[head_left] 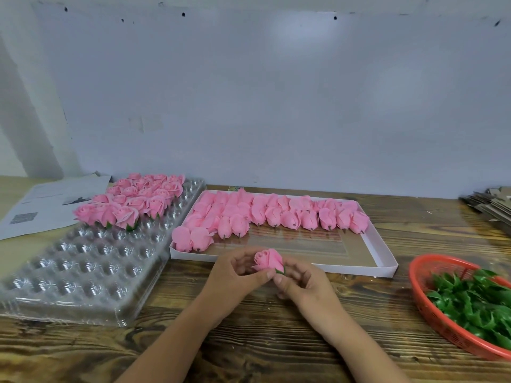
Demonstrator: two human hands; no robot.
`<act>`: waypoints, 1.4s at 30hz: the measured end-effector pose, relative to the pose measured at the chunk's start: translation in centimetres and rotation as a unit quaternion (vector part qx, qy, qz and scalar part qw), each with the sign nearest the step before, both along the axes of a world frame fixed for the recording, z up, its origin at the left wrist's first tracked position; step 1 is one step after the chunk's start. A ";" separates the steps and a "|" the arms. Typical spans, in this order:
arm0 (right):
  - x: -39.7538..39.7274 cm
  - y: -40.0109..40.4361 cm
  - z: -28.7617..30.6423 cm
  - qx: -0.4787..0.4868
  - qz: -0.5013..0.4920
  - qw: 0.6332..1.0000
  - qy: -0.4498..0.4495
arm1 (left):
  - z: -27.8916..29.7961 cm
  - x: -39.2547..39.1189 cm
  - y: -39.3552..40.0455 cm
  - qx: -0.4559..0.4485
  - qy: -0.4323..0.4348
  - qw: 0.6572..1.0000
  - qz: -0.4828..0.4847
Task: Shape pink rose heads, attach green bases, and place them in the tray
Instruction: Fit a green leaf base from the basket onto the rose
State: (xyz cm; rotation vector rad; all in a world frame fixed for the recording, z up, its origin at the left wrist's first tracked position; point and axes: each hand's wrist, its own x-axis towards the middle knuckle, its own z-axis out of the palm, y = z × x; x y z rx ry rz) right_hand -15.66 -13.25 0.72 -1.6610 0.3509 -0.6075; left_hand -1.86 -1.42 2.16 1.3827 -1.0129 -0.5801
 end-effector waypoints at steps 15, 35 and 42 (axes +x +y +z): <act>-0.3 0.8 -0.1 -0.199 -0.018 0.979 0.035 | -0.8 -0.1 -0.4 0.003 -0.029 0.999 0.023; 0.6 2.4 -0.8 -0.158 0.031 0.985 0.068 | 0.0 -1.5 -0.4 -0.025 0.002 1.000 0.000; 0.5 2.3 -0.9 -0.158 0.002 0.985 0.063 | -0.6 -1.3 -0.6 0.012 -0.047 0.999 -0.019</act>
